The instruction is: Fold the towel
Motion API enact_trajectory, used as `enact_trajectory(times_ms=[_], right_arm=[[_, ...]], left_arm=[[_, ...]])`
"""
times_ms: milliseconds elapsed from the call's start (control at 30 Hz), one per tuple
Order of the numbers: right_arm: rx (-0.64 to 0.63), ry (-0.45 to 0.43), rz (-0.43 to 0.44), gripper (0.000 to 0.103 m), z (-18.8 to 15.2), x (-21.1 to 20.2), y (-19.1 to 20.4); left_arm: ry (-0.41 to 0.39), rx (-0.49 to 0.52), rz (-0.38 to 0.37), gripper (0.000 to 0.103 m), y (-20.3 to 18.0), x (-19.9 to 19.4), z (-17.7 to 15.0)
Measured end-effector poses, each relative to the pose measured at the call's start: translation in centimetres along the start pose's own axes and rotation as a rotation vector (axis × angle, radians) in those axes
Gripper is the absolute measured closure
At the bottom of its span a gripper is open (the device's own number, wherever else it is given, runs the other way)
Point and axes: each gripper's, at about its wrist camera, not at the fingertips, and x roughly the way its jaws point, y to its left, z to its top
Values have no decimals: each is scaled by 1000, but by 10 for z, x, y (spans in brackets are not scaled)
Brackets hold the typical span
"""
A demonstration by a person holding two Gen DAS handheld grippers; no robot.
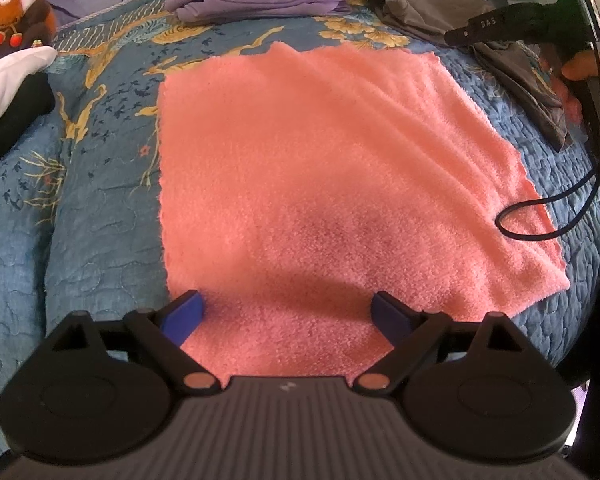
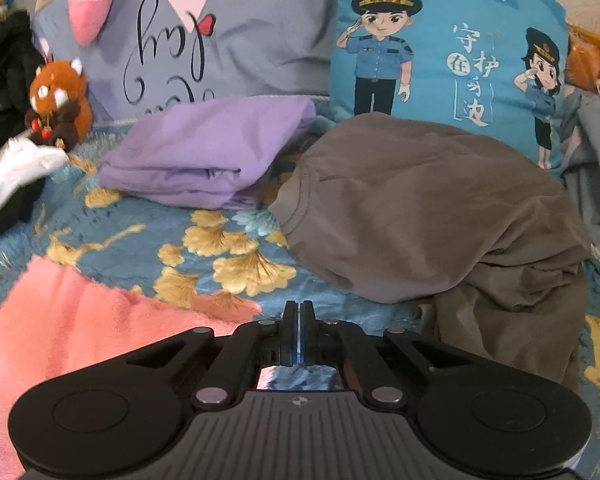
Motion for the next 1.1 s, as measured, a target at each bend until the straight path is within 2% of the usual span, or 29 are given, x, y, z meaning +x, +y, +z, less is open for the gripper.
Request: enact_trajectory(times_ms=[67,133,167,233,433,533,567,633,700,1100], right_arm=[[51,-11,46,88,-4,-7,-4],[72,-4,100,82,-10,-10,-5],[62,4,117,76,-13,-10,-2],[21,10,115,71,-18,-9,5],[-3,23,106,71,-21,3,13],[-5,49,107,75,-18,13,14],[-3,58,110,85,-17,15,14],[-12,68,116,97,-17,16,15],[-40,56,102,101,-18,14,18],[-42,-14,66,103,1,-10,9]], left_arm=[[-1,1,-1,10,0,0,0],[-3,3,-2,10,-1,-1,0],[-4,3,-3,10,-1,-1,0],[-5,6,-6,10,-1,-2,0],[-1,11,-5,9,-3,-2,1],[3,10,-4,9,-3,-1,1],[4,11,-3,9,-3,-1,1],[5,12,-3,9,-3,0,1],[6,11,-3,8,-3,0,1],[8,11,-6,7,-2,2,1]])
